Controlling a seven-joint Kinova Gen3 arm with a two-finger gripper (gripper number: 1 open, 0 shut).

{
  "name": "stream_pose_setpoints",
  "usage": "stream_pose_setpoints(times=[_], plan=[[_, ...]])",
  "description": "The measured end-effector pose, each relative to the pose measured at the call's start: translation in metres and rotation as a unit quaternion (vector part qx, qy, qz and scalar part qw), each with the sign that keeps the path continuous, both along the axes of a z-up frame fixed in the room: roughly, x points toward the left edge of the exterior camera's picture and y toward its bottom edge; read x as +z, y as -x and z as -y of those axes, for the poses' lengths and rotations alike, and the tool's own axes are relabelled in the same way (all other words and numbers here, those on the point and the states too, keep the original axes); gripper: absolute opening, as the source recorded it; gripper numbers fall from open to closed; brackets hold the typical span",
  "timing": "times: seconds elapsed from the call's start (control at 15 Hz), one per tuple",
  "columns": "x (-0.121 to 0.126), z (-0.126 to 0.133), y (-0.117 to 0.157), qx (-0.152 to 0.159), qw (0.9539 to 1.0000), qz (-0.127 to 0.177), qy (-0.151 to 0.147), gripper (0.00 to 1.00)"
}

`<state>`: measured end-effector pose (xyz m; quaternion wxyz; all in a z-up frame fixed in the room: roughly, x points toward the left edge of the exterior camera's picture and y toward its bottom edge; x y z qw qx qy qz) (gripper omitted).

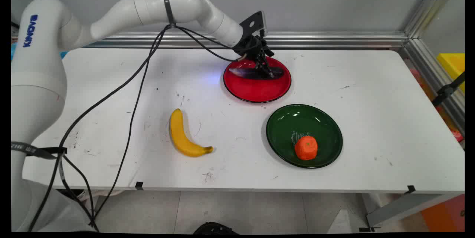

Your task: Pick up the mandarin from the green plate

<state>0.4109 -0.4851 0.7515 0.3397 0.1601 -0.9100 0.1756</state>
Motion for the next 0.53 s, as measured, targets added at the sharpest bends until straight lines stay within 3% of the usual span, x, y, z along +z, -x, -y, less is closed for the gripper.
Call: stream_pose_setpoints(times=[0.53], plan=[[0.051,-0.026,0.001,-0.005,0.9996,-0.027,0.0,1.0]])
